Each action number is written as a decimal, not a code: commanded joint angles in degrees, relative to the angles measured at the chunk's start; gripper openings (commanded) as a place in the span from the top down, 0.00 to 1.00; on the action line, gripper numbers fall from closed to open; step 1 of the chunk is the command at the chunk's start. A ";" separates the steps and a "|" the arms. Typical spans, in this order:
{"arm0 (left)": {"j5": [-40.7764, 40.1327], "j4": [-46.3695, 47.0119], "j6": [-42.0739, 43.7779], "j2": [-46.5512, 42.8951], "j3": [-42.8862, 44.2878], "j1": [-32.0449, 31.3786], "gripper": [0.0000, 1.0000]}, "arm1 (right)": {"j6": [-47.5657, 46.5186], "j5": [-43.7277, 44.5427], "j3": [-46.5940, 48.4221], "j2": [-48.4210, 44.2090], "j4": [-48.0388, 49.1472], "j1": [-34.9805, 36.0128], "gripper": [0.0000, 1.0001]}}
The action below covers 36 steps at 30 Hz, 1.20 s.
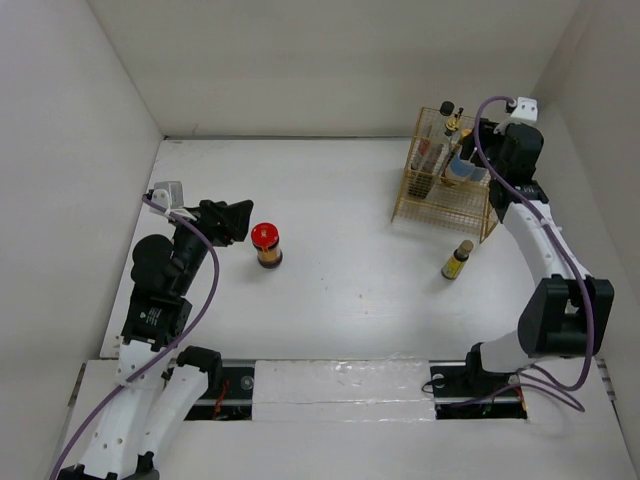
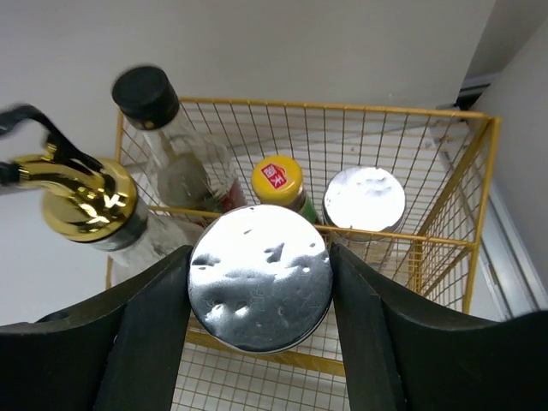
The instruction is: Organize the condiment bottles
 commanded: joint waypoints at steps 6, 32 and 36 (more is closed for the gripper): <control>0.47 2.58 0.29 0.01 0.25 -0.35 0.34 | 0.23 2.12 1.33 5.60 6.65 3.18 0.71; -0.05 2.06 0.29 -0.51 0.77 -0.35 0.34 | -0.03 2.67 -6.67 -12.23 5.40 12.74 0.80; -1.36 1.53 0.29 -1.04 0.77 -0.35 0.34 | -4.23 -8.32 -7.99 -7.33 9.72 26.18 0.77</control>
